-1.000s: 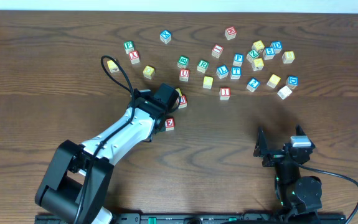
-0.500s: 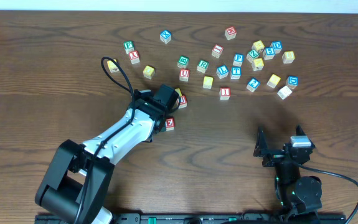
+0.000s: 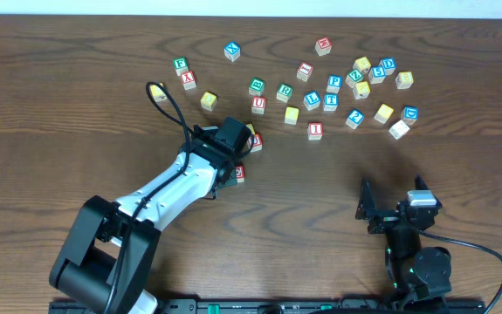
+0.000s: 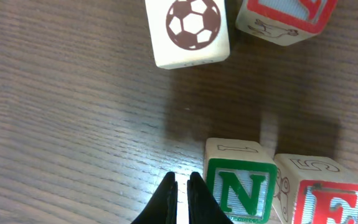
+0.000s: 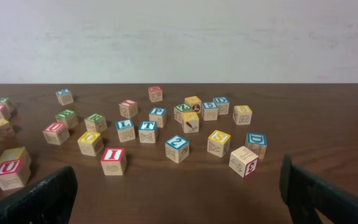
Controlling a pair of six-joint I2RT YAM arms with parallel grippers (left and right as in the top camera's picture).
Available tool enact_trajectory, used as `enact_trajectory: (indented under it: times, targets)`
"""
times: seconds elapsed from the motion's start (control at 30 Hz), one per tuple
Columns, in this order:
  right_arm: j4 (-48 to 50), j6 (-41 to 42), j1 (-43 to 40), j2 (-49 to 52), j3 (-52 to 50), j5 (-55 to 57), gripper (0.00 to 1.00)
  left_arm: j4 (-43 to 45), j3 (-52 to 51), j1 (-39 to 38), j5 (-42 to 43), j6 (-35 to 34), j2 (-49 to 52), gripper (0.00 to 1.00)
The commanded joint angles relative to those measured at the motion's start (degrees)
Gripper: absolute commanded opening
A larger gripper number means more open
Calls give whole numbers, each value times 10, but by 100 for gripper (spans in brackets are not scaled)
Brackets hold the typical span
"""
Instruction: Spell out NEURIPS
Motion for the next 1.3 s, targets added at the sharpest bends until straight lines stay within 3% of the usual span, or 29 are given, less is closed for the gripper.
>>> enact_trajectory:
  times: [0.0,1.27]
  targets:
    - [-2,7,-4,-1,0,4,99,-1,-9,-1,8,6,7,8]
    - [-2,7,-4,-1,0,4,99,38,-9,-1,-29,-23,7,8]
